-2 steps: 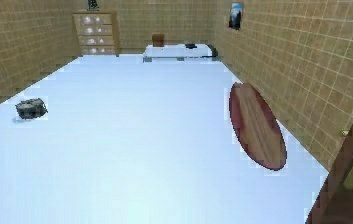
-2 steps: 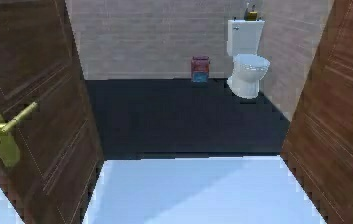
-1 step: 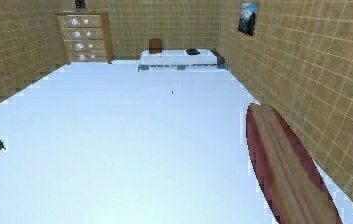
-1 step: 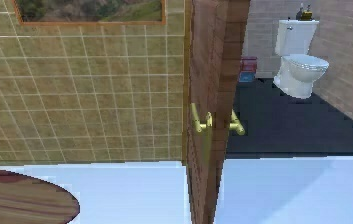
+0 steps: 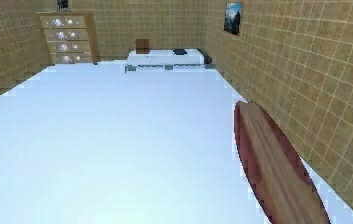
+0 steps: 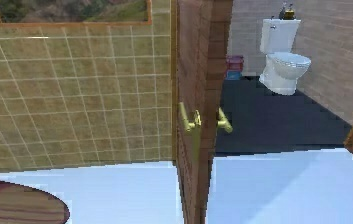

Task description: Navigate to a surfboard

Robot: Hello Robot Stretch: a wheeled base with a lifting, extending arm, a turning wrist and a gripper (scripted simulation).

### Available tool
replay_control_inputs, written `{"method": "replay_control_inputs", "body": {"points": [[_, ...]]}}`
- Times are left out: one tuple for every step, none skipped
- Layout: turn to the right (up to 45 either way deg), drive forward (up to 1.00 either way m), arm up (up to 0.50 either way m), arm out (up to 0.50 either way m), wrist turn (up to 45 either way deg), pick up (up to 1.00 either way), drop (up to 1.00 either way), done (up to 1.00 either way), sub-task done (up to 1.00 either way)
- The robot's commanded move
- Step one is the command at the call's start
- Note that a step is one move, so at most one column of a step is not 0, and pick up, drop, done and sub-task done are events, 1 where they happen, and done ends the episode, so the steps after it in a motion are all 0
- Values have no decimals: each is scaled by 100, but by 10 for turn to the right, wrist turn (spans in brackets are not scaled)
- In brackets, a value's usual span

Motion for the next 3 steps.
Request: {"method": "replay_control_inputs", "body": {"points": [[0, 100, 0, 0, 0, 0, 0, 0, 0], [0, 100, 0, 0, 0, 0, 0, 0, 0], [0, 30, 0, 0, 0, 0, 0, 0, 0]]}}
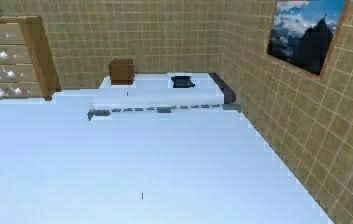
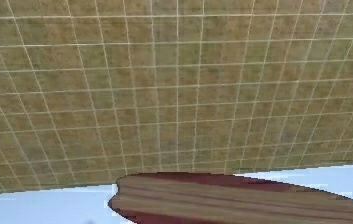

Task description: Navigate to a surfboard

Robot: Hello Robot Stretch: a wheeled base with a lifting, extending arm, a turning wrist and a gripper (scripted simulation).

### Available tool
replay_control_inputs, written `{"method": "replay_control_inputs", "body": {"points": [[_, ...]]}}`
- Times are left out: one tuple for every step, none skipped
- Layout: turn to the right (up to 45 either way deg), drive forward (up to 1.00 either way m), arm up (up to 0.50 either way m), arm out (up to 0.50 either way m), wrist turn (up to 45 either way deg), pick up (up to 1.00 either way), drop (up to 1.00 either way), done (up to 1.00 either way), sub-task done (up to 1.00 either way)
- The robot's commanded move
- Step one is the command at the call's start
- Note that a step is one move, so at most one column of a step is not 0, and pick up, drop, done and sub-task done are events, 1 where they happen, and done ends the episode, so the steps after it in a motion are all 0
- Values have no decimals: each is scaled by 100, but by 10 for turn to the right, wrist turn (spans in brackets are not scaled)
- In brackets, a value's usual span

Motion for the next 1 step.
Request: {"method": "replay_control_inputs", "body": {"points": [[450, 0, 0, 0, 0, 0, 0, 0, 0]]}}
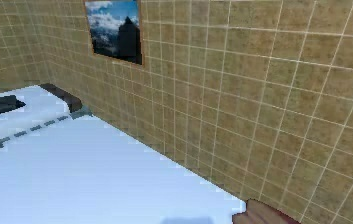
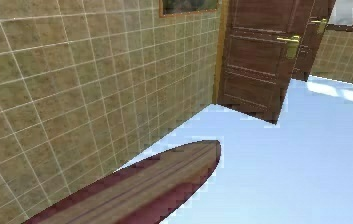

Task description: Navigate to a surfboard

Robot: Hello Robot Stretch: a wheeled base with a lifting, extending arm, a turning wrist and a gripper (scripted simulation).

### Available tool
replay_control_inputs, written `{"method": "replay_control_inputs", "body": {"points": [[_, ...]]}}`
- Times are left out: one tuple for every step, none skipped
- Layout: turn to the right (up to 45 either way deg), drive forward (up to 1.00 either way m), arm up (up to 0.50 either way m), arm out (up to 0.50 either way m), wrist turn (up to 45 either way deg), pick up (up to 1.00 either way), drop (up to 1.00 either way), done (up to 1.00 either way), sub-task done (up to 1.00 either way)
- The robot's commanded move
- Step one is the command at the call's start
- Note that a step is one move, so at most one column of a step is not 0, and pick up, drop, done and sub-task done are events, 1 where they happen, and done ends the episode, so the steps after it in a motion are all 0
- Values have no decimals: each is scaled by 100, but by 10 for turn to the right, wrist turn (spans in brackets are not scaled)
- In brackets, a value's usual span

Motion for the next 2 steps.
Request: {"method": "replay_control_inputs", "body": {"points": [[240, 0, 0, 0, 0, 0, 0, 0, 0], [0, 0, 0, 0, 0, 0, 0, 100, 0]]}}
